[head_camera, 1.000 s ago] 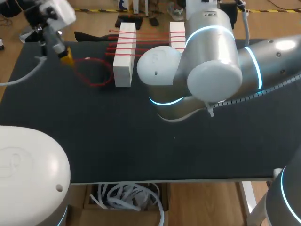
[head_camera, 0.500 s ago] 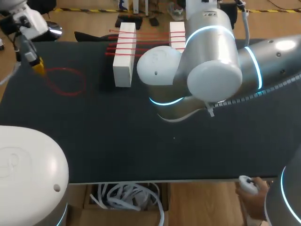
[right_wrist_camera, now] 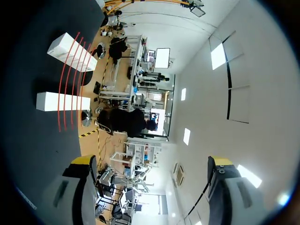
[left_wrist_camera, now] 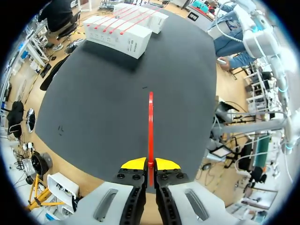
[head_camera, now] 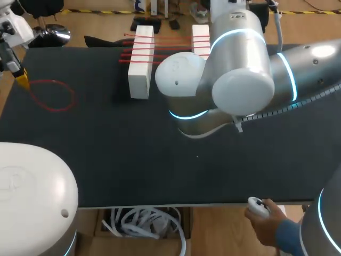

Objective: Grab the tape and strap the tape.

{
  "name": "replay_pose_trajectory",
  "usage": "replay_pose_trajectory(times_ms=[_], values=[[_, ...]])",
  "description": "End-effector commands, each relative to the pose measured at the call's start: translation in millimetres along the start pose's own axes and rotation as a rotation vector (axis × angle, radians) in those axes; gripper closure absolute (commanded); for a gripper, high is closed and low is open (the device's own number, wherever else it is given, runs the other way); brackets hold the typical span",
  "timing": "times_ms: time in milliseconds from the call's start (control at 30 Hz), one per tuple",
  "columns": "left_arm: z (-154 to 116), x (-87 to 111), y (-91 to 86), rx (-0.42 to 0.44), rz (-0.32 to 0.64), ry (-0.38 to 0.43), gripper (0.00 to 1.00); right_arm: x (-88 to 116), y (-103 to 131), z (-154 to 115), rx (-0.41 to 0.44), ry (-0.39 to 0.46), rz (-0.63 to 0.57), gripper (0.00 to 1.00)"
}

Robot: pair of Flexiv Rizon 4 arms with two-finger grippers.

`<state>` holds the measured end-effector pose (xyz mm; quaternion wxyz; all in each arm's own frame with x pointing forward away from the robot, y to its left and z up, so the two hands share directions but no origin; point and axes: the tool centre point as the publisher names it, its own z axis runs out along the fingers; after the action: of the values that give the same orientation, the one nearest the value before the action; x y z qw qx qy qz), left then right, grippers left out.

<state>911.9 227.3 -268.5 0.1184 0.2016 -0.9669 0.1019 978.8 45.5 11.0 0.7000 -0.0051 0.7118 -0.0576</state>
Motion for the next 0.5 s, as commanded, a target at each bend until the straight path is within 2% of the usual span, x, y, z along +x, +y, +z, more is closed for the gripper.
replay_pose_trajectory(times_ms=[33,100,133,167,200,500], values=[[-0.7,-4.6,-3.1,0.000,-0.008,0.002,0.93,-2.9,-1.6,-0.2,-0.003,0.006,-0.003,0.00],[0.7,-5.7,-4.1,0.001,-0.010,0.005,0.63,-2.9,-1.6,-0.2,-0.003,0.006,-0.003,0.00],[1.3,-5.9,-4.5,0.005,-0.012,0.009,0.43,-2.9,-1.6,-0.2,-0.003,0.006,-0.003,0.00],[1.3,-5.9,-4.5,0.005,-0.012,0.009,0.15,-2.9,-1.6,-0.2,-0.003,0.006,-0.003,0.00],[1.3,-5.9,-4.5,0.005,-0.012,0.009,0.00,-2.9,-1.6,-0.2,-0.003,0.006,-0.003,0.00],[1.3,-5.9,-4.5,0.005,-0.012,0.009,0.00,-2.9,-1.6,-0.2,-0.003,0.006,-0.003,0.00]])
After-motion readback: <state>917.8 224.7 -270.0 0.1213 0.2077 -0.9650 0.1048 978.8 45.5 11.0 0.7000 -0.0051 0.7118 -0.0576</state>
